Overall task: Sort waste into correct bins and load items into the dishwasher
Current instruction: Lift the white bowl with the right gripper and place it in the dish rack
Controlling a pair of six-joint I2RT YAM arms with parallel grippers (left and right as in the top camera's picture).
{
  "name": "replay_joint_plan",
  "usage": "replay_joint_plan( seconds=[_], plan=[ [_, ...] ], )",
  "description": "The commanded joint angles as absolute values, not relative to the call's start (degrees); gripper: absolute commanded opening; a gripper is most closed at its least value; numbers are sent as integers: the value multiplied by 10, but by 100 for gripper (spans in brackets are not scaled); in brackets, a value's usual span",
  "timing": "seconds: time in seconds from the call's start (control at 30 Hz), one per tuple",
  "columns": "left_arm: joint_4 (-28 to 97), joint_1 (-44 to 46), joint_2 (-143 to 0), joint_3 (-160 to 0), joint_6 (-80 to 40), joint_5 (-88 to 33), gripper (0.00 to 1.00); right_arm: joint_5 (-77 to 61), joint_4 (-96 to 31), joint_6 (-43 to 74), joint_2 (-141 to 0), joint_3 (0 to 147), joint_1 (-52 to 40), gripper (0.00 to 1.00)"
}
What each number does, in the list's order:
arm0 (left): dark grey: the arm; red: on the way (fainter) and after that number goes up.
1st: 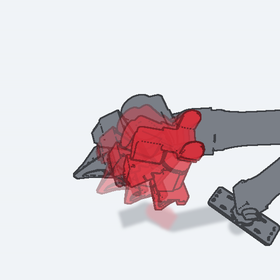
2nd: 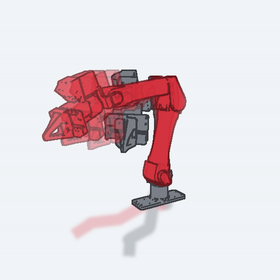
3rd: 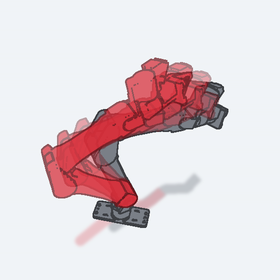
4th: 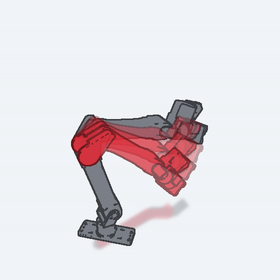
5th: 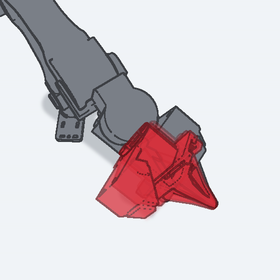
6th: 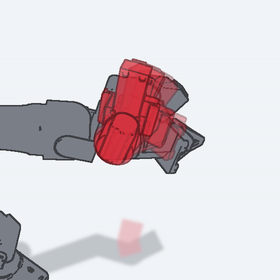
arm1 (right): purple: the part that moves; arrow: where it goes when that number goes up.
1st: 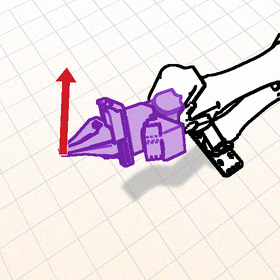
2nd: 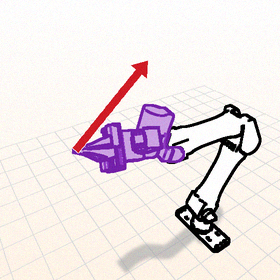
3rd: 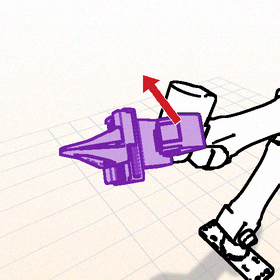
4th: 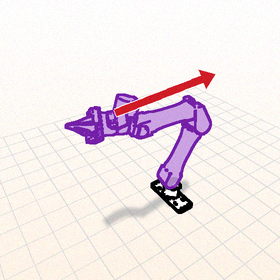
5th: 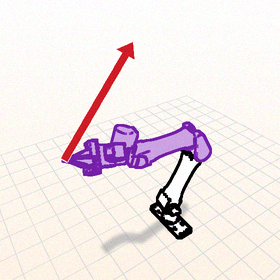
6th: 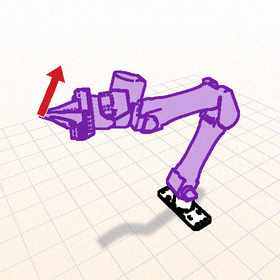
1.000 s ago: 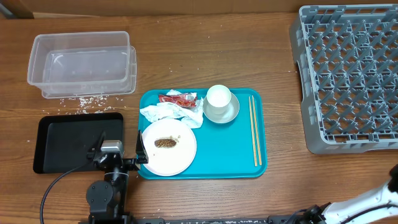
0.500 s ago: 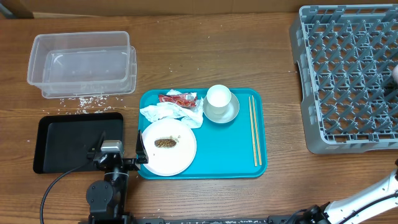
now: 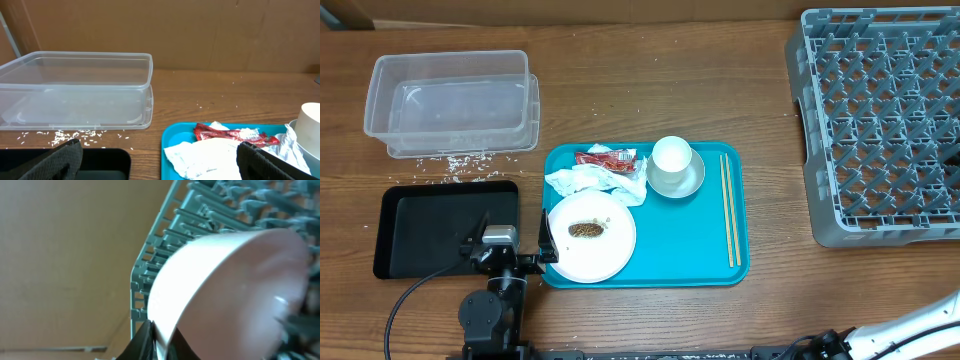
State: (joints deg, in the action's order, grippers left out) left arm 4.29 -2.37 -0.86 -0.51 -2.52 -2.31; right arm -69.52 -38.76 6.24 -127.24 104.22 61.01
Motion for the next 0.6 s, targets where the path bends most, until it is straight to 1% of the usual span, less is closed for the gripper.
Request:
replay_joint_plan(
  seconds=[0.0,0.03,0.17,0.3,0.37,0.43,0.57],
  plan=[
    [44,-27,-3,-3,-13,-20,100,-647,-401,82,-1229,1043,639,17],
    [44,-27,-3,-3,-13,-20,100,-624,-407,93,-1217,1043,644,22],
    [44,-27,-3,-3,-13,-20,100,-544,-427,134,-1160,1043,657,33],
    [44,-27,-3,-3,-13,-20,100,-483,-426,202,-1105,1043,651,35],
    [44,-27,-3,-3,-13,-20,100,-474,-412,213,-1096,1043,639,40],
    [44,-27,-3,-3,-13,-20,100,-464,-396,213,-1095,1043,622,41],
    [44,-27,-3,-3,-13,-20,100,-255,-406,213,-1115,1042,556,41]
  ],
)
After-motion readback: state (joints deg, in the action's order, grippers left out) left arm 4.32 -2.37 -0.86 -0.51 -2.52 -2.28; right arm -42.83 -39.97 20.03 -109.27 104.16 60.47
